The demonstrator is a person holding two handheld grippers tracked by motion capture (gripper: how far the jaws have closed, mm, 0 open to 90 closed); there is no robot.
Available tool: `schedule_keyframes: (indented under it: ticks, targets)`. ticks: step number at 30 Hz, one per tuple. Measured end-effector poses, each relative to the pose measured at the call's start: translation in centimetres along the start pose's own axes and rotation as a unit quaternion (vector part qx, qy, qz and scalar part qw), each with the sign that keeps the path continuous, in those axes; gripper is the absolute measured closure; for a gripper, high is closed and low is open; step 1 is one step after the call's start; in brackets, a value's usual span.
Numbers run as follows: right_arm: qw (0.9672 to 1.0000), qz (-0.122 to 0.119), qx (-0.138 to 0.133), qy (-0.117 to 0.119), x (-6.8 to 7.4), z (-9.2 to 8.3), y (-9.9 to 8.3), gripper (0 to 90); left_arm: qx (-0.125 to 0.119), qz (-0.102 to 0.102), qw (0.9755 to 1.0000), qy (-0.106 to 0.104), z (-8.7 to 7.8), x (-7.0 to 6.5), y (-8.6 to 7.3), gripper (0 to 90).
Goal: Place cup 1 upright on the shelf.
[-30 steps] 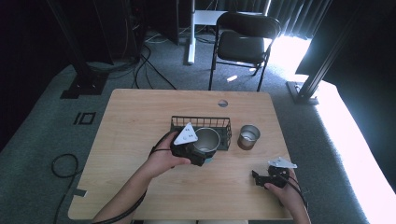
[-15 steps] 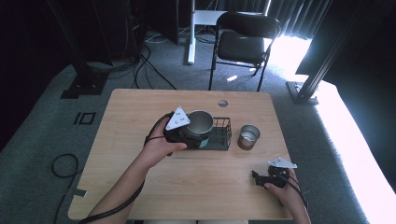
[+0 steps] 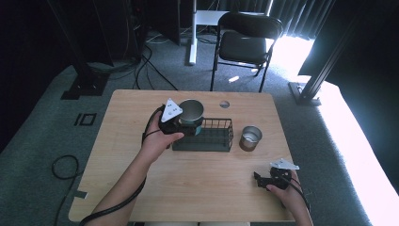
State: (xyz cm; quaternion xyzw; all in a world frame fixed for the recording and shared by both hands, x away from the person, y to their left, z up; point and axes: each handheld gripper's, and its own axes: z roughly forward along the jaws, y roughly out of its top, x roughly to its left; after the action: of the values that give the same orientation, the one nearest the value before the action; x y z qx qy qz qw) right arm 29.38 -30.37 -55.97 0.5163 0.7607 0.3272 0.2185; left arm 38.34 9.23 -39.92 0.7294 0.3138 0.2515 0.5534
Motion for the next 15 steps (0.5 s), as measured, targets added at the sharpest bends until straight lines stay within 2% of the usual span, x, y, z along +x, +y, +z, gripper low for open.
schedule_keyframes:
  ticks: [4, 10, 15]
  targets:
    - [1.0000, 0.000, 0.000, 0.000, 0.0, 0.0, 0.0, 11.0, 0.004, -0.007, 0.9999, 0.010, 0.4, 0.5, -0.5, 14.0]
    - [1.0000, 0.000, 0.001, 0.000, 0.0, 0.0, 0.0, 11.0, 0.004, -0.017, 0.9992, 0.035, 1.2, 1.2, -1.7, 14.0]
    - [1.0000, 0.000, 0.001, 0.000, 0.0, 0.0, 0.0, 11.0, 0.012, -0.032, 0.9986, 0.041, 1.7, 1.8, -2.5, 14.0]
